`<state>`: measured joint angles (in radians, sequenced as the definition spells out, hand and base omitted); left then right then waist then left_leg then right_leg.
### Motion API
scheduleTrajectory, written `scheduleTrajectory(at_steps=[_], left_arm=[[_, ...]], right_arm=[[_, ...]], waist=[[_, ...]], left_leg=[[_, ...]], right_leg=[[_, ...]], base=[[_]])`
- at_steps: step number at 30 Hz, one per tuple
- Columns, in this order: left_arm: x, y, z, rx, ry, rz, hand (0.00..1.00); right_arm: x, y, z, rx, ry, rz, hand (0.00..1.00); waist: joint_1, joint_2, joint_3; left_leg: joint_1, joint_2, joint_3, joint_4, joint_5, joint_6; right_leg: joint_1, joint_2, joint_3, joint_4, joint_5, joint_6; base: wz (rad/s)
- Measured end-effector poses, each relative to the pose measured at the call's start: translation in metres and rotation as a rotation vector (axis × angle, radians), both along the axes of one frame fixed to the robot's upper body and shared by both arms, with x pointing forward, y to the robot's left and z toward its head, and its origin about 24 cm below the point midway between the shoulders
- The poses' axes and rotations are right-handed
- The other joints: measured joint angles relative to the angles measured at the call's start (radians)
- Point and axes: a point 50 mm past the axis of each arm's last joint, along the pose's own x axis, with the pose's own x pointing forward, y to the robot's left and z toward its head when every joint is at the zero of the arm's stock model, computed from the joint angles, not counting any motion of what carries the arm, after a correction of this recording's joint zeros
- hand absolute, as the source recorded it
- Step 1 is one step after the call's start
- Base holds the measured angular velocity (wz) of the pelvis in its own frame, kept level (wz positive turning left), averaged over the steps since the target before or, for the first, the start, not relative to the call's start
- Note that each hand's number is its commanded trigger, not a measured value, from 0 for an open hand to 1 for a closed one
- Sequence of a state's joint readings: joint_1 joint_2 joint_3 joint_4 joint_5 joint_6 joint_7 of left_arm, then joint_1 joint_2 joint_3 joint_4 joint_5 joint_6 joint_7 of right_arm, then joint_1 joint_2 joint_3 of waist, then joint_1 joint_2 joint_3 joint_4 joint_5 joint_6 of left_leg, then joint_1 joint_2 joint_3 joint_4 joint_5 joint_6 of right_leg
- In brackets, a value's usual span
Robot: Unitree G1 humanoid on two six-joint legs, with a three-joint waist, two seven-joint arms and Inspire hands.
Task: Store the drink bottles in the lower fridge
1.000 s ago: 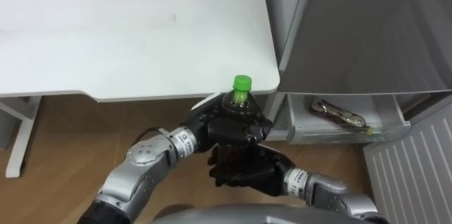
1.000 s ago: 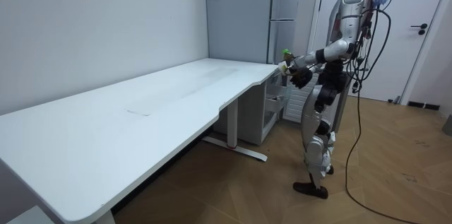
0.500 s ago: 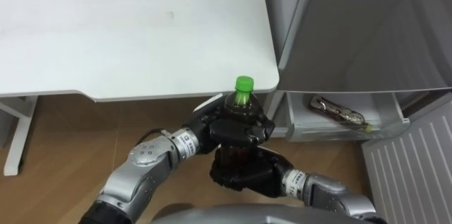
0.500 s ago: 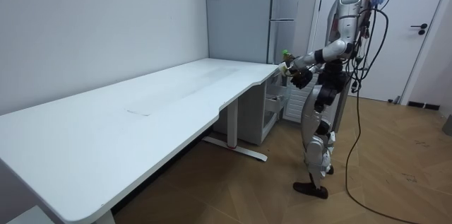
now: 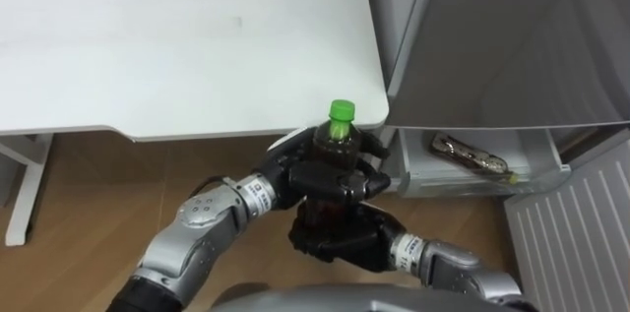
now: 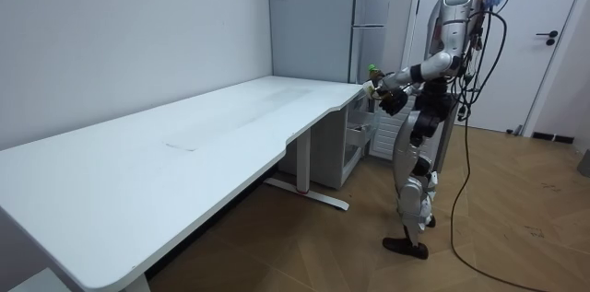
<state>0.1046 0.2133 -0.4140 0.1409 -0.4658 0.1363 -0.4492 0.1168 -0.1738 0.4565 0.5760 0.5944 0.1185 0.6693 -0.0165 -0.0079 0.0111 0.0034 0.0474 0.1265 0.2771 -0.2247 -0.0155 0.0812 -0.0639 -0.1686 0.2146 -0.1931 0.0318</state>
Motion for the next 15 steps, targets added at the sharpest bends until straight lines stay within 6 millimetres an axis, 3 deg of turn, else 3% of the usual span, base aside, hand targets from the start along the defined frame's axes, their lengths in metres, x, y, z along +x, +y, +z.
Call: scheduleTrajectory(at_steps=[4,8,15], left_arm=[[0.011,0.0,0.027,-0.031,-0.118,0.007,0.0],[0.028,0.006,0.068,-0.077,-0.31,0.049,0.0],[0.029,0.007,0.123,-0.194,-0.554,0.084,0.0]], right_arm=[[0.008,-0.001,0.011,0.083,-0.052,-0.027,1.0],[0.006,-0.002,0.01,0.084,-0.044,-0.029,1.0],[-0.011,-0.015,-0.001,-0.003,0.016,-0.023,1.0]], waist=[[0.0,0.0,0.0006],[0.003,0.006,0.0032],[0.025,0.011,0.0017]], left_leg=[[-0.015,0.003,-0.002,0.024,-0.001,0.001],[-0.012,0.003,-0.005,0.02,-0.001,0.001],[0.0,0.002,-0.003,0.006,-0.001,0.001]], right_leg=[[-0.012,0.001,-0.001,0.006,0.002,-0.001],[-0.007,0.001,-0.002,0.006,0.002,-0.001],[-0.004,0.001,-0.001,0.005,0.002,0.0]], base=[[0.0],[0.0],[-0.01]])
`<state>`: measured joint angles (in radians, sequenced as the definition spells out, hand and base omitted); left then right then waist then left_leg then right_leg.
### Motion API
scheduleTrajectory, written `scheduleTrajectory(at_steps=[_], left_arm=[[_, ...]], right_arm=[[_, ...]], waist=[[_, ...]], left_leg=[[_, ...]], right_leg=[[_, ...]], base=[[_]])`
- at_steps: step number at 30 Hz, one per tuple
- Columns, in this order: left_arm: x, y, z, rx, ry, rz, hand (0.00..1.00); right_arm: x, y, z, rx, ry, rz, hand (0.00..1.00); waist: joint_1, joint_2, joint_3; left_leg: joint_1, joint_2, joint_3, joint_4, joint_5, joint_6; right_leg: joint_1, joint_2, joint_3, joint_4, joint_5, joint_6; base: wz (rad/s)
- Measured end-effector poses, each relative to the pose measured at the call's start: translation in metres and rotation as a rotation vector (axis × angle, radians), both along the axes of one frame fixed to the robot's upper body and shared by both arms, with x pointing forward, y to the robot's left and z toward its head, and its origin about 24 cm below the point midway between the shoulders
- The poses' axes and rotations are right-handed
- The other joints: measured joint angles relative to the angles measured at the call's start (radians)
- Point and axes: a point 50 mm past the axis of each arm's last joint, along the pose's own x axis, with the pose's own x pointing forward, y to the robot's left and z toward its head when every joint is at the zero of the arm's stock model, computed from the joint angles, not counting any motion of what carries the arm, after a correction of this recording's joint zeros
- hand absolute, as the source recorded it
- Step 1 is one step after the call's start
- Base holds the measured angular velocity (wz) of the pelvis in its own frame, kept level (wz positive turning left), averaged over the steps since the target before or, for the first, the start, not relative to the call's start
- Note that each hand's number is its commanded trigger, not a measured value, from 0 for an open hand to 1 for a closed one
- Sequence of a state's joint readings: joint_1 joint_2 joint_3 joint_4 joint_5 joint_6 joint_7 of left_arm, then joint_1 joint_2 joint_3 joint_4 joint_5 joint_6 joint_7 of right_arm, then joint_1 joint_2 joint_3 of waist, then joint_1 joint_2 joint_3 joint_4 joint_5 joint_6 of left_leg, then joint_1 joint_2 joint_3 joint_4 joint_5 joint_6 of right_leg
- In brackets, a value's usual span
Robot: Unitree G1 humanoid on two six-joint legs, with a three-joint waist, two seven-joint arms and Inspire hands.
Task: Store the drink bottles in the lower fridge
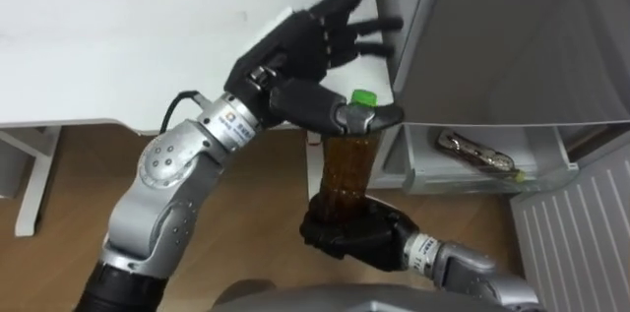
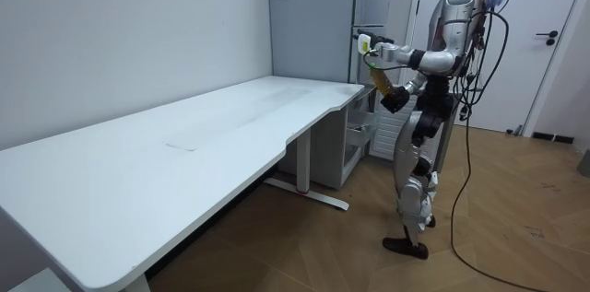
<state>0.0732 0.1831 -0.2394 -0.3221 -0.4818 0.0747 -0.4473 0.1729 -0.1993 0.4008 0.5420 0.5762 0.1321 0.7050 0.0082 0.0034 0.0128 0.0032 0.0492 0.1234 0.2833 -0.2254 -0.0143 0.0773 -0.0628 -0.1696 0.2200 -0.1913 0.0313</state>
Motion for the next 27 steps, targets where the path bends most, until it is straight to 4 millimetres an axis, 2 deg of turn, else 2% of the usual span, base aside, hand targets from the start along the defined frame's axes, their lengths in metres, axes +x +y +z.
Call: scheduleTrajectory(at_steps=[8,11,15,19,22,25,27], left_arm=[[0.0,0.002,0.009,-0.061,-0.027,0.007,0.0],[-0.001,0.008,0.023,-0.134,-0.067,0.021,0.0],[-0.005,0.016,0.046,-0.17,-0.182,0.083,0.0],[-0.003,0.029,0.053,-0.178,-0.219,0.169,0.0],[-0.002,0.046,0.06,-0.189,-0.237,0.304,0.0],[-0.004,0.078,0.069,-0.183,-0.291,0.526,0.0],[-0.012,0.11,0.07,-0.115,-0.326,0.778,0.0]], right_arm=[[-0.005,-0.001,-0.003,-0.027,0.017,-0.004,1.0],[-0.011,-0.002,-0.005,-0.027,0.035,-0.01,1.0],[-0.02,-0.003,-0.008,-0.042,0.055,-0.003,1.0],[-0.019,-0.006,-0.008,-0.043,0.052,-0.019,1.0],[-0.026,-0.015,-0.009,-0.051,0.072,-0.078,1.0],[-0.034,-0.03,-0.012,-0.086,0.095,-0.139,1.0],[-0.04,-0.044,-0.013,-0.122,0.104,-0.207,1.0]], waist=[[0.013,-0.002,0.0005],[0.02,-0.001,0.0001],[0.025,0.01,0.0006],[0.032,0.024,-0.0022],[0.065,0.027,-0.0037],[0.089,0.027,-0.0045],[0.111,0.03,-0.008]], left_leg=[[0.019,0.001,0.006,0.002,0.0,0.0],[0.019,0.002,0.005,0.005,0.0,0.0],[0.026,0.002,0.001,-0.001,-0.001,0.0],[0.037,0.002,0.004,-0.001,0.0,-0.001],[0.065,0.001,0.013,-0.018,0.002,-0.003],[0.083,-0.001,0.011,-0.027,0.002,-0.004],[0.097,-0.003,0.009,-0.03,0.003,-0.005]], right_leg=[[0.014,-0.001,0.005,0.0,0.0,0.0],[0.015,0.0,0.004,0.0,0.0,0.0],[0.028,0.001,0.002,-0.001,0.0,0.0],[0.028,0.002,0.003,-0.001,0.0,0.0],[0.043,0.002,0.015,-0.006,-0.006,0.0],[0.071,0.002,0.008,-0.02,-0.007,0.0],[0.086,0.002,0.004,-0.036,-0.007,0.001]], base=[[-0.02],[0.0],[0.0],[-0.02],[-0.1],[0.05],[0.03]])
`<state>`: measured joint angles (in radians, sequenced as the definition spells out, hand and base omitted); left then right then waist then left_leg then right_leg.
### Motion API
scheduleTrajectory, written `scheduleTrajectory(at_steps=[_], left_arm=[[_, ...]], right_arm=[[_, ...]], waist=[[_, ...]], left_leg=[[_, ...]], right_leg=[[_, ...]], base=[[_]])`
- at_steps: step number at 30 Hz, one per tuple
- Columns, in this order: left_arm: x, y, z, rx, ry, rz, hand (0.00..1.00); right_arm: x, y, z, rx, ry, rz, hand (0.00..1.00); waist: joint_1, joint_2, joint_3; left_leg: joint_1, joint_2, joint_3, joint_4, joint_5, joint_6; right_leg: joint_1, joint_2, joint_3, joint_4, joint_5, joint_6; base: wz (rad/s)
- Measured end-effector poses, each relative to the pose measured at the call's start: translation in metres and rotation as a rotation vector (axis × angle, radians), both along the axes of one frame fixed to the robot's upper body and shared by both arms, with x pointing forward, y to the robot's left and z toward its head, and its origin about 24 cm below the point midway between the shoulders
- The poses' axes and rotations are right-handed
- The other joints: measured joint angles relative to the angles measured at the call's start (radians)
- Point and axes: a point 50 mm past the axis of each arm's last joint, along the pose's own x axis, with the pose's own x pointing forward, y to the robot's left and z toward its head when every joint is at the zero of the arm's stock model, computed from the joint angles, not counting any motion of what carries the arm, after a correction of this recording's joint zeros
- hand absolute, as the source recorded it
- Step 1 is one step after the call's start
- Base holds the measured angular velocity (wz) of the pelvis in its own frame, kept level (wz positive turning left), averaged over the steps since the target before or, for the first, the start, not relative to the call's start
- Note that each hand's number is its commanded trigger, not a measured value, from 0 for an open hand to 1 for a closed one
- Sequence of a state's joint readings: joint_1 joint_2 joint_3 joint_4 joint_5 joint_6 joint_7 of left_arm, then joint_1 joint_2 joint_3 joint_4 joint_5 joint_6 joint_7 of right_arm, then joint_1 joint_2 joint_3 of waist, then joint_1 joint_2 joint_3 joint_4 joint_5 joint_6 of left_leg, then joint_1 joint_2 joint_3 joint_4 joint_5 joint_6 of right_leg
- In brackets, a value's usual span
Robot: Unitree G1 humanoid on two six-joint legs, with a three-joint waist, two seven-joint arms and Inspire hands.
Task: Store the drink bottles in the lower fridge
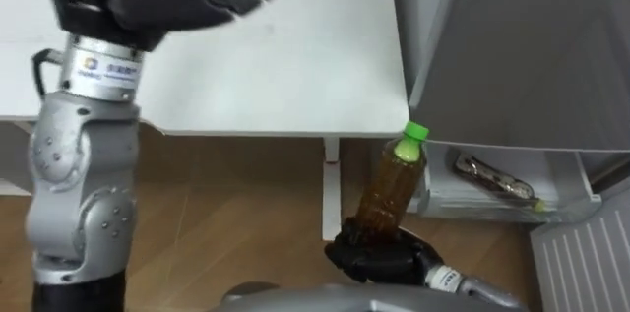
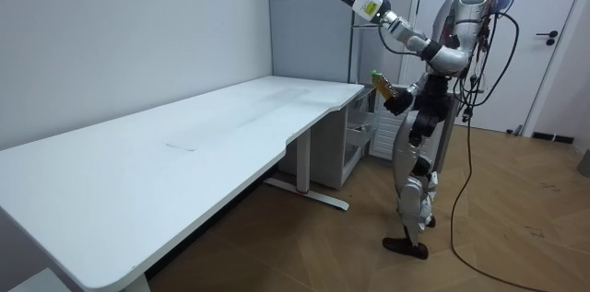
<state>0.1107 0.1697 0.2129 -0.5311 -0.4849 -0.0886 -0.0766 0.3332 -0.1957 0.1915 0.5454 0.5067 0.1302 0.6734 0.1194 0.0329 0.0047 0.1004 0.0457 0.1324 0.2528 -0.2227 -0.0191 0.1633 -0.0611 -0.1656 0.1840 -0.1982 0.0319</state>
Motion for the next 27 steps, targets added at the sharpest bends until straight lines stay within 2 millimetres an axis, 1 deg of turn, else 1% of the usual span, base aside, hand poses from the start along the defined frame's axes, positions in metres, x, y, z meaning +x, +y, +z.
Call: scheduleTrajectory(at_steps=[1,3,4,6,7,8,9,10,12,13,14,15,16,17,18,19,20,21,22,23,24,25,27], left_arm=[[-0.003,0.008,0.0,0.001,0.002,0.065,0.0],[-0.013,0.032,-0.003,-0.012,0.025,0.276,0.0],[-0.016,0.037,-0.004,-0.017,0.036,0.32,0.0],[-0.029,0.061,-0.014,-0.021,0.094,0.515,0.0],[-0.032,0.067,-0.018,-0.027,0.111,0.567,0.0],[-0.037,0.078,-0.024,-0.045,0.144,0.663,0.0],[-0.043,0.089,-0.033,-0.071,0.184,0.743,0.0],[-0.045,0.094,-0.038,-0.082,0.207,0.778,0.0],[-0.05,0.106,-0.057,-0.139,0.292,0.885,0.0],[-0.052,0.108,-0.061,-0.161,0.31,0.902,0.0],[-0.058,0.111,-0.071,-0.18,0.355,0.939,0.0],[-0.064,0.115,-0.085,-0.19,0.424,0.977,0.0],[-0.066,0.116,-0.093,-0.193,0.464,0.994,0.0],[-0.071,0.116,-0.108,-0.203,0.538,1.024,0.0],[-0.075,0.115,-0.12,-0.219,0.601,1.042,0.0],[-0.077,0.115,-0.126,-0.231,0.633,1.046,0.0],[-0.084,0.112,-0.14,-0.251,0.701,1.048,0.0],[-0.09,0.109,-0.156,-0.264,0.782,1.042,0.0],[-0.093,0.107,-0.164,-0.274,0.828,1.036,0.0],[-0.097,0.102,-0.18,-0.29,0.911,1.02,0.0],[-0.102,0.096,-0.196,-0.295,1.006,1.003,0.0],[-0.105,0.093,-0.203,-0.298,1.048,0.993,0.0],[-0.113,0.08,-0.222,-0.312,1.172,0.943,0.0]], right_arm=[[0.0,-0.003,0.0,-0.011,0.0,-0.013,1.0],[-0.001,-0.013,0.001,-0.037,0.001,-0.053,1.0],[-0.002,-0.017,0.001,-0.049,0.002,-0.059,1.0],[-0.008,-0.022,0.001,-0.062,0.009,-0.095,1.0],[-0.01,-0.022,0.001,-0.063,0.011,-0.104,1.0],[-0.01,-0.022,0.0,-0.064,0.012,-0.111,1.0],[-0.011,-0.022,0.001,-0.069,0.013,-0.114,1.0],[-0.012,-0.022,0.001,-0.071,0.012,-0.116,1.0],[-0.014,-0.021,0.001,-0.077,0.027,-0.121,1.0],[-0.014,-0.02,0.001,-0.076,0.033,-0.121,1.0],[-0.014,-0.019,0.001,-0.071,0.043,-0.123,1.0],[-0.015,-0.019,0.0,-0.074,0.048,-0.132,1.0],[-0.015,-0.018,0.0,-0.08,0.051,-0.137,1.0],[-0.015,-0.018,-0.001,-0.091,0.057,-0.147,1.0],[-0.014,-0.017,-0.001,-0.098,0.061,-0.152,1.0],[-0.014,-0.017,-0.002,-0.1,0.062,-0.154,1.0],[-0.014,-0.017,-0.002,-0.096,0.066,-0.165,1.0],[-0.014,-0.016,-0.002,-0.085,0.075,-0.184,1.0],[-0.014,-0.015,-0.002,-0.08,0.083,-0.192,1.0],[-0.015,-0.013,-0.003,-0.069,0.096,-0.206,1.0],[-0.014,-0.011,-0.004,-0.066,0.105,-0.211,1.0],[-0.014,-0.009,-0.004,-0.064,0.11,-0.213,1.0],[-0.014,-0.006,-0.005,-0.044,0.134,-0.234,1.0]], waist=[[0.005,0.0,0.0],[0.044,0.0,0.0],[0.053,0.0,0.0001],[0.075,0.004,0.0],[0.077,0.0,-0.0039],[0.08,0.005,-0.0013],[0.089,0.009,-0.0026],[0.094,0.011,-0.003],[0.112,0.014,-0.0044],[0.115,0.014,-0.0048],[0.122,0.013,-0.0071],[0.127,0.013,-0.0078],[0.127,0.013,-0.0079],[0.124,0.012,-0.0089],[0.127,0.007,-0.0108],[0.128,0.004,-0.0122],[0.127,0.0,-0.0141],[0.124,-0.002,-0.0129],[0.121,-0.004,-0.0133],[0.116,-0.007,-0.0143],[0.117,-0.009,-0.0134],[0.117,-0.012,-0.0136],[0.113,-0.019,-0.0124]], left_leg=[[0.001,0.0,-0.001,0.0,0.0,0.0],[0.003,-0.001,-0.001,-0.003,0.0,0.0],[0.006,-0.001,-0.001,-0.005,0.0,0.0],[0.018,-0.002,-0.005,-0.016,0.0,-0.001],[0.016,-0.002,-0.006,-0.017,0.0,-0.001],[0.012,-0.003,-0.014,-0.016,0.001,-0.002],[0.01,-0.005,-0.023,-0.017,0.001,-0.002],[0.01,-0.005,-0.024,-0.017,0.001,-0.002],[0.009,-0.006,-0.028,-0.017,0.0,-0.002],[0.009,-0.006,-0.028,-0.017,0.0,-0.002],[0.01,-0.007,-0.027,-0.018,0.001,-0.002],[0.016,-0.009,-0.027,-0.019,0.001,-0.002],[0.017,-0.009,-0.027,-0.019,0.001,-0.001],[0.019,-0.01,-0.03,-0.019,0.001,-0.001],[0.019,-0.011,-0.035,-0.019,0.001,-0.001],[0.018,-0.011,-0.036,-0.019,0.001,-0.002],[0.016,-0.011,-0.04,-0.019,0.001,-0.002],[0.016,-0.013,-0.047,-0.019,0.001,-0.001],[0.017,-0.015,-0.049,-0.019,0.0,-0.001],[0.02,-0.015,-0.052,-0.019,0.0,-0.001],[0.019,-0.015,-0.052,-0.017,0.001,-0.002],[0.018,-0.015,-0.053,-0.017,0.001,-0.002],[0.016,-0.015,-0.056,-0.015,0.001,-0.002]], right_leg=[[0.0,0.0,-0.001,0.001,0.0,0.0],[-0.002,-0.001,-0.001,0.0,0.0,0.0],[0.0,-0.001,-0.001,0.0,0.0,0.0],[0.012,-0.001,-0.009,-0.008,0.0,0.001],[0.013,-0.001,-0.013,-0.012,0.0,0.001],[0.014,-0.001,-0.023,-0.013,0.0,0.001],[0.015,-0.003,-0.03,-0.014,0.0,0.001],[0.015,-0.003,-0.031,-0.015,0.0,0.001],[0.015,-0.003,-0.031,-0.015,-0.001,0.001],[0.015,-0.004,-0.031,-0.016,-0.001,0.001],[0.015,-0.004,-0.031,-0.016,-0.001,0.001],[0.021,-0.005,-0.032,-0.018,-0.001,0.002],[0.025,-0.006,-0.033,-0.019,-0.002,0.002],[0.029,-0.006,-0.037,-0.022,-0.002,0.002],[0.032,-0.006,-0.04,-0.031,-0.002,0.002],[0.032,-0.005,-0.04,-0.031,-0.002,0.002],[0.035,-0.006,-0.044,-0.031,-0.001,0.002],[0.044,-0.006,-0.052,-0.035,-0.001,0.003],[0.047,-0.006,-0.055,-0.035,-0.002,0.003],[0.049,-0.007,-0.061,-0.035,-0.002,0.004],[0.048,-0.007,-0.063,-0.034,-0.002,0.004],[0.048,-0.007,-0.064,-0.033,-0.002,0.004],[0.05,-0.008,-0.068,-0.033,-0.002,0.004]], base=[[0.03],[0.0],[0.0],[0.05],[0.13],[0.15],[0.13],[0.06],[0.0],[0.0],[0.0],[0.0],[0.04],[0.08],[0.07],[0.07],[0.11],[0.15],[0.18],[0.11],[0.08],[0.03],[0.04]])
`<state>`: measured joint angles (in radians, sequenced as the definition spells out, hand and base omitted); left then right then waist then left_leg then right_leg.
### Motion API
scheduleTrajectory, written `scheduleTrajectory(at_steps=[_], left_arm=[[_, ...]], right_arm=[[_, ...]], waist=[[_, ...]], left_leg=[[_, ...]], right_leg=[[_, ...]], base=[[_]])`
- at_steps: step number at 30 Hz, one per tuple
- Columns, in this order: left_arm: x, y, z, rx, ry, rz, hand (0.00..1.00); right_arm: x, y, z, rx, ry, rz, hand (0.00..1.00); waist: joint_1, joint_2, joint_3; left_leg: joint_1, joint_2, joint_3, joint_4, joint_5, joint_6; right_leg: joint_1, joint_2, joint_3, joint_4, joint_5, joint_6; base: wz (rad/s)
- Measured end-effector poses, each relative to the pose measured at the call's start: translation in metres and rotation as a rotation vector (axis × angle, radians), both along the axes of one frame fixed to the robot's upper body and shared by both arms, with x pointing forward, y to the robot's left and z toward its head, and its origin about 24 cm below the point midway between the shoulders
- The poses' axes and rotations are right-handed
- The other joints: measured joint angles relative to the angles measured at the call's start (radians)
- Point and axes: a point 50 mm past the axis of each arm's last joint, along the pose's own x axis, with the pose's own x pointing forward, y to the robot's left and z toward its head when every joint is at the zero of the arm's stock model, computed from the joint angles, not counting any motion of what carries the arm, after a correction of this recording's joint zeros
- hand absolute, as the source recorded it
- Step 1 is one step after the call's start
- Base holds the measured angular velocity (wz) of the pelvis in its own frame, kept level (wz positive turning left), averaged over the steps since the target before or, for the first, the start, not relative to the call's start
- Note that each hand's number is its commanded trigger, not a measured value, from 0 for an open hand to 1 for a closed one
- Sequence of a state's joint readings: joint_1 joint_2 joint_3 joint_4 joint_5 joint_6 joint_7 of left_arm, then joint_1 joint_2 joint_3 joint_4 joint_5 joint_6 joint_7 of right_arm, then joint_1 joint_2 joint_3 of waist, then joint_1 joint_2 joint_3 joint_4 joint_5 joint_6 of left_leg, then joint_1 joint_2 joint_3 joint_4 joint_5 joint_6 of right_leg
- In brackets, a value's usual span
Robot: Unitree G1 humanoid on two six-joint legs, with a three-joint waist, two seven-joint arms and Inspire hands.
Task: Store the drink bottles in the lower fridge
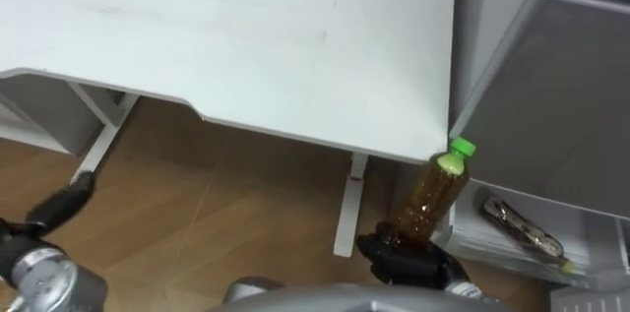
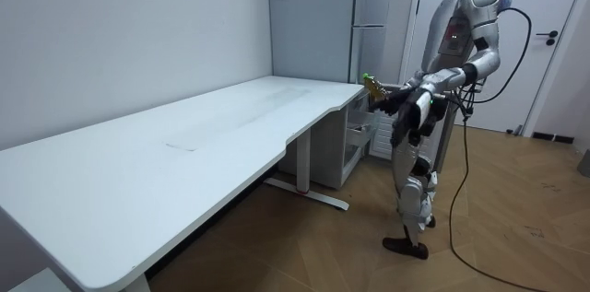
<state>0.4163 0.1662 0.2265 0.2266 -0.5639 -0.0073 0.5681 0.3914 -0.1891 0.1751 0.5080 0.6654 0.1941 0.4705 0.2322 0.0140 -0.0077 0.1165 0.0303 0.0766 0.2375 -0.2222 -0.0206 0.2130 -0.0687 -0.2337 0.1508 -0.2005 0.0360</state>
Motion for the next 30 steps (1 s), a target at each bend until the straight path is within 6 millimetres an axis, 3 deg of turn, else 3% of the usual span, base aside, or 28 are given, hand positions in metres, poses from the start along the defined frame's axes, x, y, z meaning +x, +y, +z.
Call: scheduleTrajectory(at_steps=[2,6,21,30], left_arm=[[-0.007,-0.009,-0.013,-0.039,0.062,-0.036,0.0],[-0.027,-0.026,-0.04,-0.128,0.202,-0.081,0.0],[-0.099,-0.041,-0.081,-0.385,0.494,-0.17,0.0],[-0.113,-0.059,-0.093,-0.437,0.634,-0.411,0.0]], right_arm=[[0.0,0.002,-0.001,0.013,0.015,-0.028,1.0],[-0.001,0.002,-0.005,0.003,0.056,-0.051,1.0],[-0.003,-0.018,-0.013,-0.067,0.172,-0.238,1.0],[-0.007,-0.03,-0.016,-0.123,0.213,-0.313,1.0]], waist=[[-0.018,-0.011,0.0067],[-0.039,-0.013,0.0092],[-0.132,-0.012,0.0099],[-0.191,-0.008,0.0073]], left_leg=[[-0.002,-0.002,-0.005,-0.001,0.0,0.0],[-0.006,-0.001,0.005,-0.007,-0.001,0.0],[-0.006,-0.005,0.007,-0.032,0.0,0.0],[-0.017,-0.003,0.012,-0.031,0.001,0.0]], right_leg=[[0.002,-0.001,-0.006,0.0,0.0,0.0],[-0.004,0.0,0.009,-0.001,-0.001,0.001],[-0.009,0.0,0.008,-0.013,-0.001,0.002],[-0.033,-0.001,0.013,0.008,-0.001,0.002]], base=[[0.07],[-0.07],[0.01],[-0.03]])
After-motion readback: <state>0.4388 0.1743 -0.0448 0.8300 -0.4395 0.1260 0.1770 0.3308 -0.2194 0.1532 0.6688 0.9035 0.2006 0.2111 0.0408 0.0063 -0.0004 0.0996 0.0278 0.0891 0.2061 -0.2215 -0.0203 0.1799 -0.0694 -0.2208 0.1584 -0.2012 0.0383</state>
